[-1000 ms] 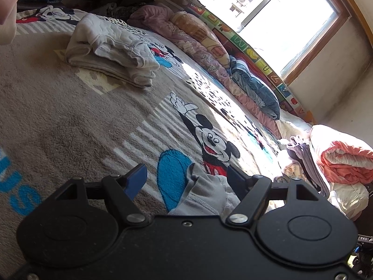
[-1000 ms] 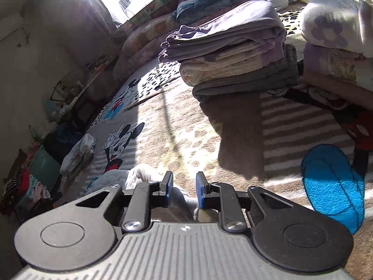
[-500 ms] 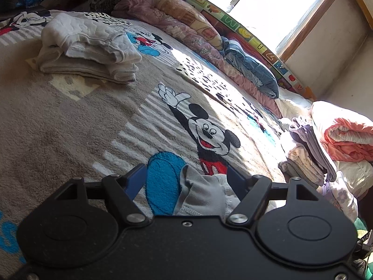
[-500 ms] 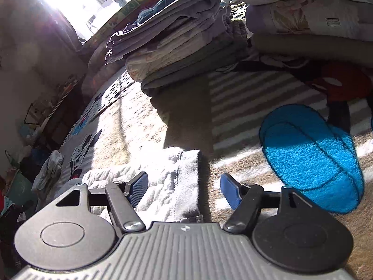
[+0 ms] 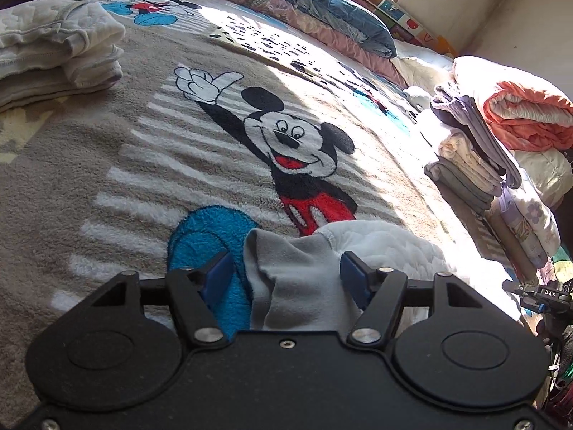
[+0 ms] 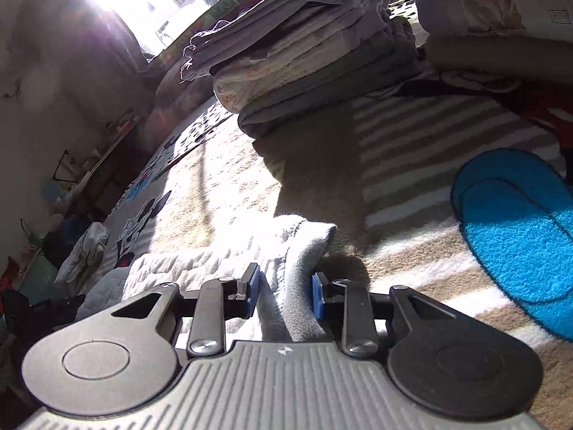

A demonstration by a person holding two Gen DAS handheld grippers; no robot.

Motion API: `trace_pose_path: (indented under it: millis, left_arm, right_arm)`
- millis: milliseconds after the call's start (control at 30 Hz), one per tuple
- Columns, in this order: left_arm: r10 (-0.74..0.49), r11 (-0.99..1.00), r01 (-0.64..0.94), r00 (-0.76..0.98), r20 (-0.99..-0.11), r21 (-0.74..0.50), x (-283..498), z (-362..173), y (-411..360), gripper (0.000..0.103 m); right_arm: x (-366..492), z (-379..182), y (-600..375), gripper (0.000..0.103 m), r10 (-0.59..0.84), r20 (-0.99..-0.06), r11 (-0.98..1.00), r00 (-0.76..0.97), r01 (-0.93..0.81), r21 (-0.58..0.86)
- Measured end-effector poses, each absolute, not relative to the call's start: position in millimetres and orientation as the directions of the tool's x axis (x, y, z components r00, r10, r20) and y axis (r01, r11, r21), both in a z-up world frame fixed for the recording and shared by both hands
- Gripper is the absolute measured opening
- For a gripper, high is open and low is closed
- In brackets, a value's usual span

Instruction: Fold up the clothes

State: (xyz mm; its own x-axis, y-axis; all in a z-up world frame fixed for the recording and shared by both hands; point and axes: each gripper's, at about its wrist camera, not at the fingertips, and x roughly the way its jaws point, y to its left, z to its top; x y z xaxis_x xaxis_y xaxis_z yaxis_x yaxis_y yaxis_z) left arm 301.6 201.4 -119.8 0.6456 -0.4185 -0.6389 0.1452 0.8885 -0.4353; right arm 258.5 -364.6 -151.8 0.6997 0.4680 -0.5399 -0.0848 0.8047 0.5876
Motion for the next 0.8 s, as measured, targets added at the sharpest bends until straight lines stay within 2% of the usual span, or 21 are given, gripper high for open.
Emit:
trace_pose_path:
  millis: [33, 67, 100, 200, 300, 400, 433, 533, 567, 600, 667, 700, 733, 767, 800]
  left_arm:
    - [-0.408, 0.898, 0.153, 0.645, -0.646, -0.413, 302.2, -120.7, 198.2, 0.033]
    - [-0.399, 0.904, 0.164, 0.651, -0.646, -0.394, 301.5, -121.1, 196.3, 0.015]
    - [-0.396, 0.907, 0.173, 0.662, -0.636, -0.384, 299.8, -120.1, 195.7, 0.005]
    - [-0.366, 0.921, 0.206, 0.751, -0.55, -0.331, 287.3, -102.9, 198.7, 0.004]
    - [-0.334, 0.922, 0.175, 0.814, -0.476, -0.346, 279.1, -86.4, 214.0, 0.004]
    - [-0.281, 0.93, 0.113, 0.832, -0.478, -0.35, 280.0, -88.8, 224.5, 0.004]
    - [-0.269, 0.932, 0.096, 0.829, -0.49, -0.351, 281.6, -91.7, 226.7, 0.004]
    - [-0.213, 0.944, 0.011, 0.787, -0.579, -0.331, 291.5, -107.2, 229.2, 0.007]
    - [-0.194, 0.948, -0.014, 0.767, -0.612, -0.319, 294.8, -113.0, 229.3, 0.014]
    - [-0.184, 0.947, -0.033, 0.757, -0.627, -0.319, 295.6, -116.4, 231.3, 0.022]
    - [-0.162, 0.946, -0.071, 0.74, -0.653, -0.316, 296.6, -122.1, 235.4, 0.024]
    - [-0.137, 0.949, -0.089, 0.745, -0.653, -0.301, 294.5, -118.8, 238.0, 0.03]
    - [-0.108, 0.952, -0.111, 0.751, -0.652, -0.286, 291.9, -115.4, 241.1, 0.033]
    - [-0.071, 0.952, -0.142, 0.76, -0.645, -0.273, 287.4, -111.9, 246.8, 0.04]
    - [-0.064, 0.945, -0.158, 0.767, -0.638, -0.286, 283.5, -109.8, 253.9, 0.04]
  right_arm:
    - [258.1, -152.3, -362.4, 0.016, 0.467, -0.536, 0.806, 0.704, -0.088, 0.586]
    - [257.4, -151.7, -361.4, 0.012, 0.467, -0.528, 0.804, 0.71, -0.092, 0.588]
    - [255.9, -149.8, -360.6, 0.011, 0.46, -0.518, 0.806, 0.722, -0.094, 0.584]
    - [252.5, -137.1, -361.9, 0.01, 0.442, -0.453, 0.792, 0.774, -0.1, 0.602]
    - [255.7, -123.1, -360.8, 0.01, 0.438, -0.392, 0.774, 0.809, -0.117, 0.622]
    - [268.2, -118.1, -353.6, 0.01, 0.441, -0.389, 0.773, 0.809, -0.122, 0.622]
    - [272.9, -119.1, -351.0, 0.01, 0.431, -0.404, 0.779, 0.807, -0.108, 0.617]
    - [291.3, -136.1, -338.9, 0.01, 0.387, -0.547, 0.836, 0.742, -0.031, 0.548]
    - [297.6, -142.0, -334.7, 0.012, 0.368, -0.594, 0.854, 0.715, -0.007, 0.521]
    - [298.2, -147.6, -331.5, 0.011, 0.351, -0.6, 0.866, 0.719, -0.005, 0.501]
    - [295.8, -145.0, -329.9, 0.013, 0.335, -0.6, 0.874, 0.727, -0.001, 0.486]
    - [293.9, -141.8, -329.4, 0.024, 0.325, -0.6, 0.877, 0.731, 0.005, 0.48]
    - [289.4, -137.5, -330.4, 0.03, 0.314, -0.598, 0.881, 0.737, 0.009, 0.474]
    - [284.2, -132.8, -331.8, 0.042, 0.304, -0.595, 0.884, 0.744, 0.012, 0.467]
    - [278.9, -129.9, -334.8, 0.049, 0.302, -0.59, 0.88, 0.749, 0.018, 0.474]
